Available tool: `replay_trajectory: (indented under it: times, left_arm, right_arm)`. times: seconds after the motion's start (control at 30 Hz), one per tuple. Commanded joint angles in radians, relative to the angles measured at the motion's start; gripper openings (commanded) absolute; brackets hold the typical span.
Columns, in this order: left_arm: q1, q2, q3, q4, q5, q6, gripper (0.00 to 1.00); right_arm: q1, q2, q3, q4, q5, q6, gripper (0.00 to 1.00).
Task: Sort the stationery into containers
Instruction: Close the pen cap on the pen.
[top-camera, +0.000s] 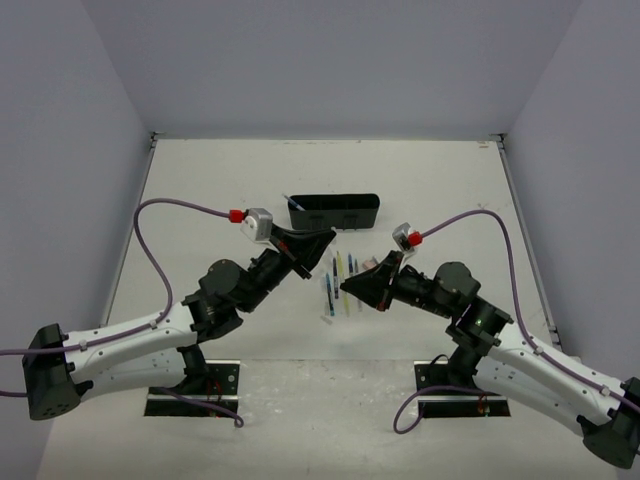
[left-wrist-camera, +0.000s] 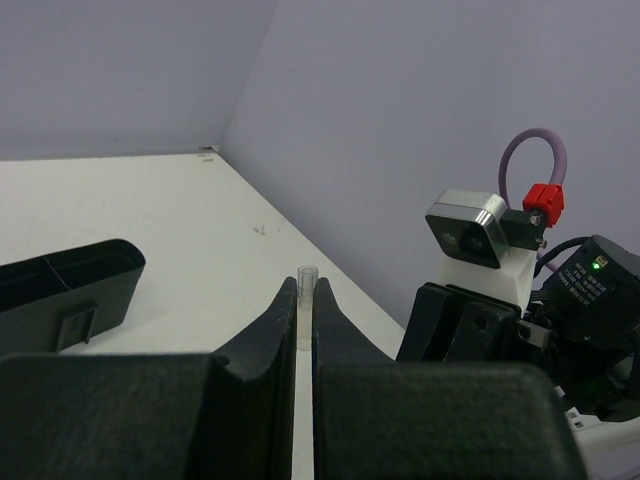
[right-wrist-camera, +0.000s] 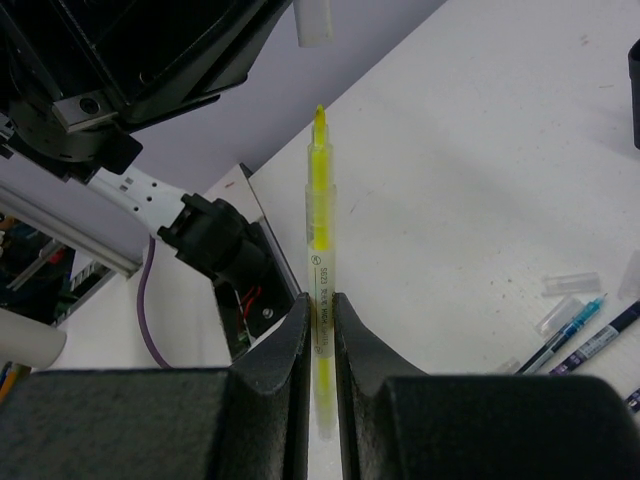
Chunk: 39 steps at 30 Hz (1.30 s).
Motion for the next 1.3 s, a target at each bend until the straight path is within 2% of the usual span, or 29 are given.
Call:
replay_trajectory:
  times: [0.0, 0.9, 1.27]
  left_arm:
    - [0.002, 0.017, -0.007, 0.111, 0.013, 0.006, 0.00]
    - [0.002, 0.054, -0.034, 0.133, 0.044, -0.046, 0.00]
    - [0.000, 0.042, -0.060, 0.153, 0.022, -0.150, 0.00]
  right_arm:
    - [0.004, 0.002, 0.052, 0.025, 0.026, 0.000, 0.00]
    - [0.005, 0.027, 0.129, -0.026, 0.094, -0.007, 0.00]
    - [0.003, 0.057, 0.183, 0.118, 0.118, -0.019, 0.00]
